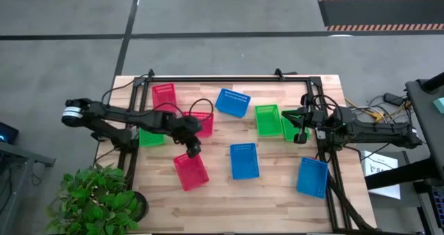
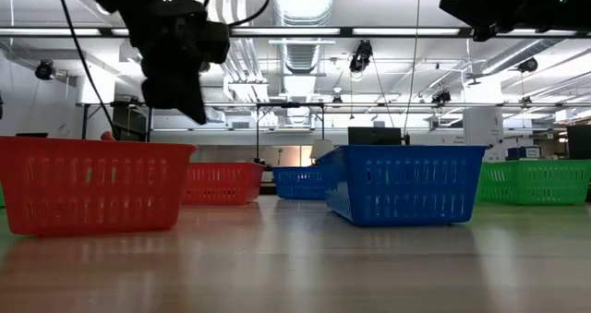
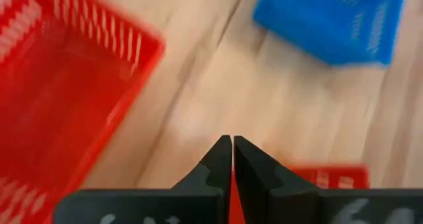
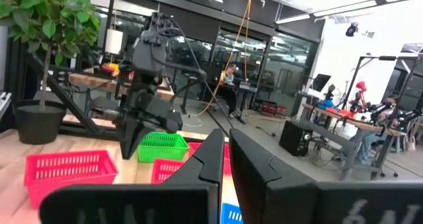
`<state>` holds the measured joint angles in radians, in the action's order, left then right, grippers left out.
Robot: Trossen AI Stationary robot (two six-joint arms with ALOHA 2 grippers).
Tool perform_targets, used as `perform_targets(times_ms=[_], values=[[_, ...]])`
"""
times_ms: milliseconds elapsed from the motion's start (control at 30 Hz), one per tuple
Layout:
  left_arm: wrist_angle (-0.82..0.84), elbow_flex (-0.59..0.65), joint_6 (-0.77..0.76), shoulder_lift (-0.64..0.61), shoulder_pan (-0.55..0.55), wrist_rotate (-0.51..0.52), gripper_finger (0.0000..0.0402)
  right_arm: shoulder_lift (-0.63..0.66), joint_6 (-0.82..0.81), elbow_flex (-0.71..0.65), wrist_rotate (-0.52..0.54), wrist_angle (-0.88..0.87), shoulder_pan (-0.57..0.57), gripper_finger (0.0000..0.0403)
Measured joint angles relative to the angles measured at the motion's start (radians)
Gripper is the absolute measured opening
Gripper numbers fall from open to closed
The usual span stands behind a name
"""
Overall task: Stack baskets by color
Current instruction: Stack the middle red bin on top of the bottom red bin
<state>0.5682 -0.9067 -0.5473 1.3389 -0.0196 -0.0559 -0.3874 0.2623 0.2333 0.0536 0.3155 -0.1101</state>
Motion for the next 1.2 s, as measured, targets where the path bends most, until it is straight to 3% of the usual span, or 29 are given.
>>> perform_targets(times_ms=[100,300,433,567,633,733,833,1067,1200], values=[[0.097,-0.070,-0.003,0.016,-0.020,-0.007,0.0000,0.000,0.000,0.000,0.000,-0.007,0.000,0.0018],[0.112,-0.136,0.133,0.034,-0.028,-0.002,0.0000,0.000,0.001,0.000,0.000,-0.025,0.000,0.0018],[0.036,-0.141,0.133,0.054,-0.026,0.115,0.0000,0.000,0.001,0.000,0.000,-0.026,0.000,0.0018],[-0.010,-0.151,-0.049,0.108,0.007,0.208,0.0000,0.000,0.001,-0.001,0.000,-0.027,0.000,0.0018],[-0.007,-0.167,-0.206,0.140,0.033,0.196,0.0000,0.000,0.001,-0.001,0.000,-0.028,0.000,0.0018],[-0.006,-0.201,-0.346,0.182,0.061,0.096,0.0000,0.000,0.002,-0.001,0.001,-0.028,0.000,0.0018],[-0.007,-0.238,-0.373,0.218,0.081,0.030,0.0000,0.000,0.002,-0.001,0.001,-0.029,0.000,0.0018],[0.017,-0.288,-0.389,0.268,0.140,0.028,0.0001,0.000,0.022,-0.002,0.001,-0.063,0.000,0.0018],[0.017,-0.282,-0.390,0.269,0.167,-0.035,0.0026,0.000,0.043,-0.002,0.002,-0.083,0.000,0.0018]])
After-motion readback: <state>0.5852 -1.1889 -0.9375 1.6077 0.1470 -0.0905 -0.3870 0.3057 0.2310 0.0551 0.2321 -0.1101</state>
